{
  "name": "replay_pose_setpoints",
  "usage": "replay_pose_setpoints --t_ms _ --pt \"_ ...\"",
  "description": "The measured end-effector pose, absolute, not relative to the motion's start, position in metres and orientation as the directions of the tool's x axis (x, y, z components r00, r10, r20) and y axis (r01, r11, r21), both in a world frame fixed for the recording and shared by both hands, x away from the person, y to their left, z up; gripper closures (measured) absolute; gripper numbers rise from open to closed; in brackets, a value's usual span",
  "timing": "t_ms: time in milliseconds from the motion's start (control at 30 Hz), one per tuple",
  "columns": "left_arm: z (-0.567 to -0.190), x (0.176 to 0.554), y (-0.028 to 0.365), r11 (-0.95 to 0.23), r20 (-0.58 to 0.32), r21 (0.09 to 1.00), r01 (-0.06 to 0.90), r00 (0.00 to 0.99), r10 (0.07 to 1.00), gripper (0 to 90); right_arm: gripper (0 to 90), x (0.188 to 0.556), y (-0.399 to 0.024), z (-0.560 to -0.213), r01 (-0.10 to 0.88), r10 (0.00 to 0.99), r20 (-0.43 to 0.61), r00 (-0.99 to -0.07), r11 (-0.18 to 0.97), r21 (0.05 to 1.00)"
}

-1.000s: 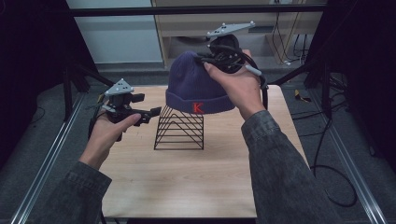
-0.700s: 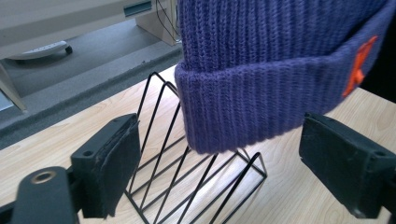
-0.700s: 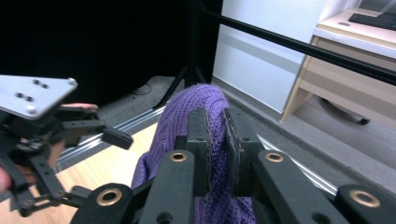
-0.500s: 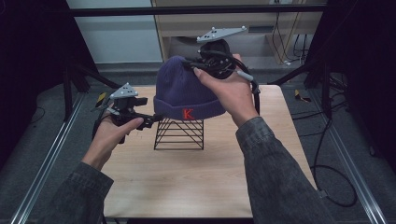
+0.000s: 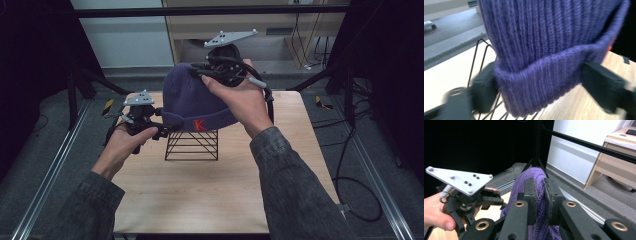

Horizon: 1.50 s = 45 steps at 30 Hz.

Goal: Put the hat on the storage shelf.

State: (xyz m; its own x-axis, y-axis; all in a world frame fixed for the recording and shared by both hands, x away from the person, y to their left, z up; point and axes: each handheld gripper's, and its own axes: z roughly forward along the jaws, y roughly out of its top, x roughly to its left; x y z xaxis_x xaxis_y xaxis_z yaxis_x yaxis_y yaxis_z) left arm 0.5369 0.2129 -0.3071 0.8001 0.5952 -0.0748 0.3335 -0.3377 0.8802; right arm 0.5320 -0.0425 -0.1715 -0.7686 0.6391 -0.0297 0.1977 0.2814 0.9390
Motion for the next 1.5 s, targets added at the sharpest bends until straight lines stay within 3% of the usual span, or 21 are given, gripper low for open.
replay_pose_setpoints --t_ms 133,233,767,1500 --pt "-0.305 0.536 0.216 -0.344 -0.064 0.876 0.338 0.789 0.611 61.6 81.2 0.535 -0.043 -0.174 0.205 0.645 -0.027 -0.764 0.282 0.937" --pt "-0.302 0.535 0.219 -0.347 -0.042 0.878 0.33 0.775 0.631 68.5 81.2 0.537 -0.046 -0.176 0.206 0.654 -0.037 -0.756 0.29 0.935" --pt "-0.286 0.531 0.234 -0.344 0.016 0.876 0.339 0.692 0.722 72.0 80.4 0.56 -0.048 -0.187 0.255 0.696 -0.027 -0.718 0.299 0.92" --pt "-0.312 0.545 0.241 -0.362 0.024 0.85 0.383 0.658 0.753 71.1 79.7 0.579 -0.037 -0.221 0.307 0.7 -0.025 -0.714 0.345 0.887"
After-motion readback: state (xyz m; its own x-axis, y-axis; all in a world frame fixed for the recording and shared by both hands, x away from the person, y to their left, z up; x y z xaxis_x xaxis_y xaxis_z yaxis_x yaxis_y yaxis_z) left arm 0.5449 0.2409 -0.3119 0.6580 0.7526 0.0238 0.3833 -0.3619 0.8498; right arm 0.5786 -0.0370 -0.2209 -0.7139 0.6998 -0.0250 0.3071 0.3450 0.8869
